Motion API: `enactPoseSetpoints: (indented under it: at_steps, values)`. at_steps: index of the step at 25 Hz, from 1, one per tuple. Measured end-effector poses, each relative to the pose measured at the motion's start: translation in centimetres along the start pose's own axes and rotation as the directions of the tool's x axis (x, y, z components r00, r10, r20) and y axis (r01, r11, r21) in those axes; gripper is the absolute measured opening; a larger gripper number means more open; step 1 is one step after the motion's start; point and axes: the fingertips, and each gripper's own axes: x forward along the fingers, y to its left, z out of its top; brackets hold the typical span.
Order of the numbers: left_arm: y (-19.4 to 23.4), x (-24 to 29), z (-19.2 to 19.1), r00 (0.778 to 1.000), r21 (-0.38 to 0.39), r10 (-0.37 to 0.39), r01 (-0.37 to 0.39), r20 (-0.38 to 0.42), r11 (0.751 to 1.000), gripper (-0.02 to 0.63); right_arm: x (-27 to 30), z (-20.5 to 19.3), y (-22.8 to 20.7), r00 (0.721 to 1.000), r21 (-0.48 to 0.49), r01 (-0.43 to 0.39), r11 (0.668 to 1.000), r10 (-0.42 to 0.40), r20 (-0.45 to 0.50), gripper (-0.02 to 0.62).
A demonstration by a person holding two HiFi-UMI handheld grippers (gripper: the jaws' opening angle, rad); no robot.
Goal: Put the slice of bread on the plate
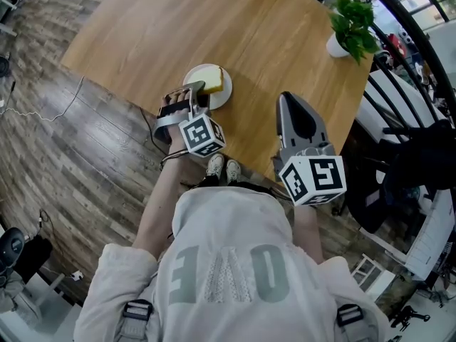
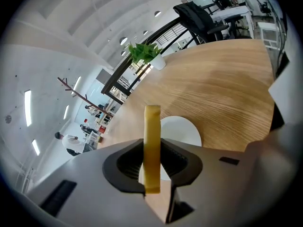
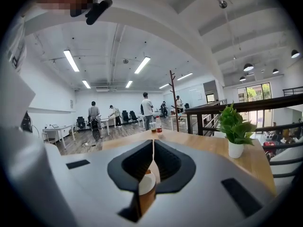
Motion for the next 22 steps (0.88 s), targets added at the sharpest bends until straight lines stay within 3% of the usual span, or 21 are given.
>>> enactPoseSetpoints:
  at_steps: [3, 6, 11, 16, 22]
  values:
    - [-0.8, 0.3, 0.2, 0.997, -0.037, -0.078, 0.078, -0.011, 0.996, 0.103, -0.1, -0.6, 0.0, 1.000, 0.025, -0.011, 1.000, 0.011, -0.015, 0.021]
    - [-1.0, 0.5, 0.5, 0.991, -0.113, -0.132, 0.131, -0.004, 0.985, 0.209, -0.2, -0.6, -0.2, 1.000, 0.035, -0.005, 0.999, 0.006, -0.016, 0.021]
    - [-1.3, 0.3, 0.7, 0.974, -0.225, -0.217, 0.225, 0.060, 0.948, 0.301, 0.0, -0.6, -0.2, 1.000, 0.052, -0.010, 0.999, 0.010, -0.016, 0.021]
    - [-1.4, 0.4, 0.8, 0.955, -0.291, -0.269, 0.294, 0.123, 0.910, 0.419, -0.2, -0.9, -0.3, 1.000, 0.052, 0.004, 0.999, -0.003, -0.020, 0.021]
    - [-2.1, 0.5, 1.0, 0.936, -0.303, -0.299, 0.344, 0.186, 0.888, 0.466, -0.3, -1.5, -0.6, 0.999, 0.071, 0.008, 0.997, -0.006, -0.034, 0.021]
